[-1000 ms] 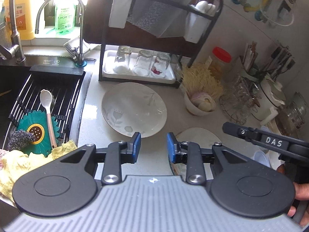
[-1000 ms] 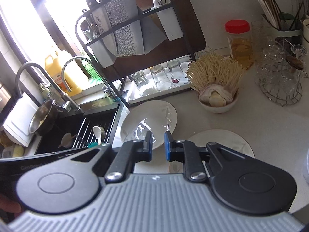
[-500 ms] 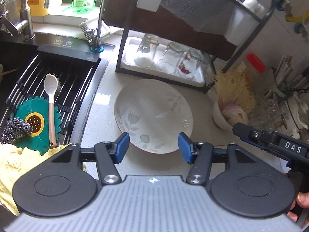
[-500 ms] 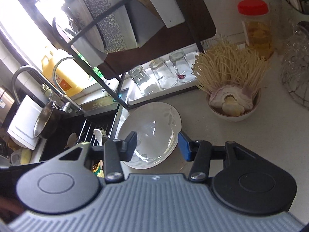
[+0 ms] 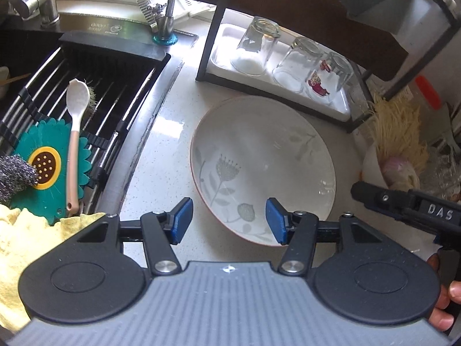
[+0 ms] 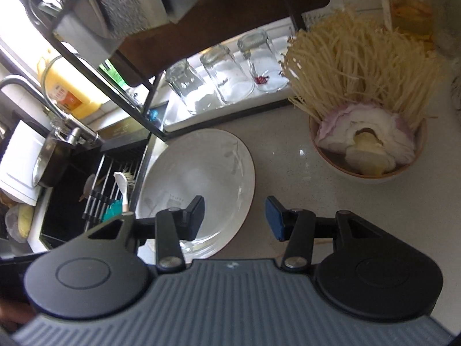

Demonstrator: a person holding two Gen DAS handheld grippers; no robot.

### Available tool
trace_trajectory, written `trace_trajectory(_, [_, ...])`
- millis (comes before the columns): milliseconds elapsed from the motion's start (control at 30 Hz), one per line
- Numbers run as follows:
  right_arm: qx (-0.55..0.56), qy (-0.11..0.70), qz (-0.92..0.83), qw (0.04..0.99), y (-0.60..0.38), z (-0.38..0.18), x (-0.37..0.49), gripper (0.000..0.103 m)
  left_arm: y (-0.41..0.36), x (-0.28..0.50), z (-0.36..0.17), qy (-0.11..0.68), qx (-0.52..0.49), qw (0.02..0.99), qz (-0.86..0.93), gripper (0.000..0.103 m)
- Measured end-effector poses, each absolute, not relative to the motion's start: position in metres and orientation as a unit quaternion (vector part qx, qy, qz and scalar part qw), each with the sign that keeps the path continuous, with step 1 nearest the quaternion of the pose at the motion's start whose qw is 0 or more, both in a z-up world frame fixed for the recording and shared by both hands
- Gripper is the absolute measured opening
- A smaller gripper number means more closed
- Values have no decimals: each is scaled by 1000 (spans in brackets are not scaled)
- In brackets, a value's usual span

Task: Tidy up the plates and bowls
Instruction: 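Close both grippers on the rim of the second white bowl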

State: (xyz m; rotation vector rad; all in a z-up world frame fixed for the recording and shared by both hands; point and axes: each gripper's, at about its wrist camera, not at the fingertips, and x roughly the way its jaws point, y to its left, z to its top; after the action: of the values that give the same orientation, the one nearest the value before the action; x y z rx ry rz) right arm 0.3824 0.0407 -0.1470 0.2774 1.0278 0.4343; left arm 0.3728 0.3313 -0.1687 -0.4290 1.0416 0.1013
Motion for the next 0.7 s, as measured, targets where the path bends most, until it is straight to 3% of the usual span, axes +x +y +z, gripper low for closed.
trace_trajectory(433, [68,507,217,831,54,-172,420,49,356,403,-198,492,-240,833,79,60])
trace_trajectory(533, [67,509,229,827,56,-174,427,43,362,406,-206,497,-255,827,70,49])
trace_trajectory(700, [44,503,248,827,66,-175,434,42,366,409,-211,499,-256,826,64,37])
